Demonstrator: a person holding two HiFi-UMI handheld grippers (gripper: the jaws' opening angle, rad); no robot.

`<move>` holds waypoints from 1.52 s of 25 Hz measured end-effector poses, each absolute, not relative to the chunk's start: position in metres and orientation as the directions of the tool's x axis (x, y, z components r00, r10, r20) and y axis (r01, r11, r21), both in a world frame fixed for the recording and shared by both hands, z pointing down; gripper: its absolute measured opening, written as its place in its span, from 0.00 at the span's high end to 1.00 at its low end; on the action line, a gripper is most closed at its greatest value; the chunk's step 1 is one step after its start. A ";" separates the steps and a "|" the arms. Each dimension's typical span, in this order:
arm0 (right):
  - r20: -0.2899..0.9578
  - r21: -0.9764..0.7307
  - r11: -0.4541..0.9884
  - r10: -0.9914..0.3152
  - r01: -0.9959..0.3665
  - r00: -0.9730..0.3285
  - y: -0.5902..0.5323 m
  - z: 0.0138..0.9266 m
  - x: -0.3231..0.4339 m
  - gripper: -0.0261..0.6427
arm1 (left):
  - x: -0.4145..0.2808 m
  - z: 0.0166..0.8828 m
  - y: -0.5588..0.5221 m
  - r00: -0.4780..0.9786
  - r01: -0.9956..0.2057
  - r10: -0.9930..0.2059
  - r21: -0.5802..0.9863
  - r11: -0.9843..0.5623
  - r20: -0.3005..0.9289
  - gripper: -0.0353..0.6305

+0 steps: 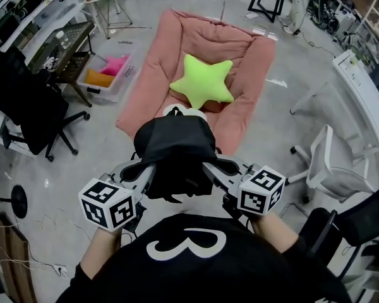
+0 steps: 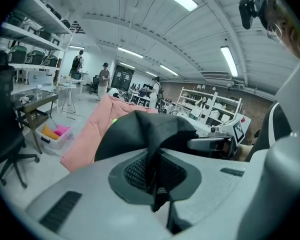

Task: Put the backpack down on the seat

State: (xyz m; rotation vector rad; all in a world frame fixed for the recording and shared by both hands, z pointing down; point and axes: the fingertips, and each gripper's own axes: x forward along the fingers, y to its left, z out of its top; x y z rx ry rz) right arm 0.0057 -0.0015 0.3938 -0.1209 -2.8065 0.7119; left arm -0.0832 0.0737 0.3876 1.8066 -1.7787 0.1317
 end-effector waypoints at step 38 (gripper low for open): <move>0.304 -0.467 0.745 -0.372 -0.477 -0.877 -0.233 0.420 -0.143 0.93 | -0.255 0.419 -0.200 0.517 -0.853 -0.689 0.372 -0.366 0.508 0.92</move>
